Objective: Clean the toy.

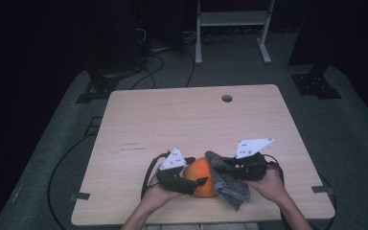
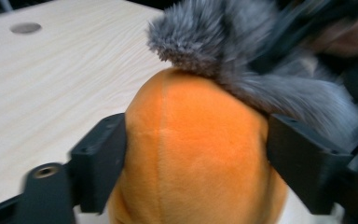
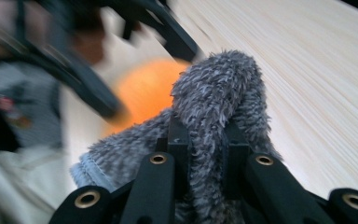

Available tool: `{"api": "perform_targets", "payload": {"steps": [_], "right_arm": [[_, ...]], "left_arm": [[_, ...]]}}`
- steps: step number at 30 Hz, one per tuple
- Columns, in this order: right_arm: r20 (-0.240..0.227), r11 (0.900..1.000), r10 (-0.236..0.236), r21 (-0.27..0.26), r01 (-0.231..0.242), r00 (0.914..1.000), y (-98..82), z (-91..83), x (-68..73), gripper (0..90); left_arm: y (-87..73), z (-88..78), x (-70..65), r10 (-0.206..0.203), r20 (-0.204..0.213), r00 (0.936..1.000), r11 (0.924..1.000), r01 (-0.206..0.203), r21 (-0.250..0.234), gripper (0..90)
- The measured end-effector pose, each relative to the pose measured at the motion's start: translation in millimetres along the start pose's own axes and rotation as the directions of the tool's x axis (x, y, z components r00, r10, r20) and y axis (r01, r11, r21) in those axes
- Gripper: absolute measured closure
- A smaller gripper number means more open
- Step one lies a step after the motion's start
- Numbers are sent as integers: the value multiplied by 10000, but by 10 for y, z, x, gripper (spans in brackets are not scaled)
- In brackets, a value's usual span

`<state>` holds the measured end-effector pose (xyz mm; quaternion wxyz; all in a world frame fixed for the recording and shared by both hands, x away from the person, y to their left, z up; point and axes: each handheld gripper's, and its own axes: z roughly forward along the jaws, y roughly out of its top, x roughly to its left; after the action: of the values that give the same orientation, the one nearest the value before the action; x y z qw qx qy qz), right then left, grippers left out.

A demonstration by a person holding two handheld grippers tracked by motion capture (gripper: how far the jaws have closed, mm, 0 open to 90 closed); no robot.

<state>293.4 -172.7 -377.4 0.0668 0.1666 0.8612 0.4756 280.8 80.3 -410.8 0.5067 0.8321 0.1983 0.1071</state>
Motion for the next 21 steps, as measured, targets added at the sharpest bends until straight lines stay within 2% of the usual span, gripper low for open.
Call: {"api": "perform_targets", "payload": {"steps": [1, 3, 4, 6, 7, 9, 10, 11, 12, 13, 14, 15, 17, 19, 20, 21], "right_arm": [[-202, 9997, -246, -77, 244, 9995, 39, 24, 59, 777], [-164, 9981, -613, 37, 613, 9980, 73, 69, 123, 776], [-123, 9981, -611, 89, 612, 9981, 66, 80, 116, 777], [75, 9996, -213, 204, 212, 9997, 1, 67, 15, 778], [208, 9996, -99, 263, 93, 9997, -28, 62, -23, 778], [486, 9990, 148, 404, -168, 9987, -97, 67, -87, 778], [573, 9989, 203, 408, -227, 9982, -112, 78, -84, 778], [708, 9990, 80, 423, -110, 9975, -96, 97, -60, 778], [694, 9992, 26, 406, -54, 9976, -76, 104, -38, 778], [521, 9997, 18, 245, -31, 9986, -45, 107, -3, 777], [253, 10000, -57, 33, 57, 9997, -16, 114, 32, 777], [225, 9994, -302, 146, 299, 9993, 11, 133, 80, 776], [319, 9987, -429, 304, 419, 9986, -7, 146, 78, 777], [537, 9985, -192, 514, 164, 9984, -63, 148, 13, 777], [653, 9981, -54, 610, 14, 9978, -105, 153, -33, 777], [589, 9980, 322, 523, -353, 9977, -148, 153, -75, 777]], "left_arm": [[-7, -5, -14, 136, 72, 9999, 9999, -136, -25, 268], [-21, -30, -16, 574, -56, 9983, 9982, -573, 161, 304], [-34, -51, -5, 720, -131, 9973, 9972, -717, 196, 324], [-63, -76, 33, 708, -339, 9969, 9972, -699, 260, 344], [-74, -82, 60, 659, -388, 9971, 9975, -649, 278, 343], [-70, -78, 94, 266, -528, 9983, 9995, -257, 177, 299], [-38, -65, 98, -57, -406, 9992, 9999, 63, 153, 242], [-15, -55, 92, -193, -284, 9994, 9997, 198, 150, 181], [6, -43, 76, -190, -218, 9996, 9997, 193, 128, 157], [12, -31, 51, 28, -297, 9996, 9998, -22, 198, 165], [-5, -26, 40, 439, -360, 9984, 9984, -426, 367, 197], [-23, -36, 47, 517, -359, 9980, 9981, -504, 364, 229], [-72, -74, 98, 415, -383, 9984, 9987, -404, 307, 288], [-103, -112, 153, 338, -599, 9976, 9988, -316, 377, 305], [-114, -127, 186, 27, -580, 9983, 9996, -11, 266, 305], [-106, -126, 197, -354, -442, 9984, 9991, 363, 203, 289]]}}
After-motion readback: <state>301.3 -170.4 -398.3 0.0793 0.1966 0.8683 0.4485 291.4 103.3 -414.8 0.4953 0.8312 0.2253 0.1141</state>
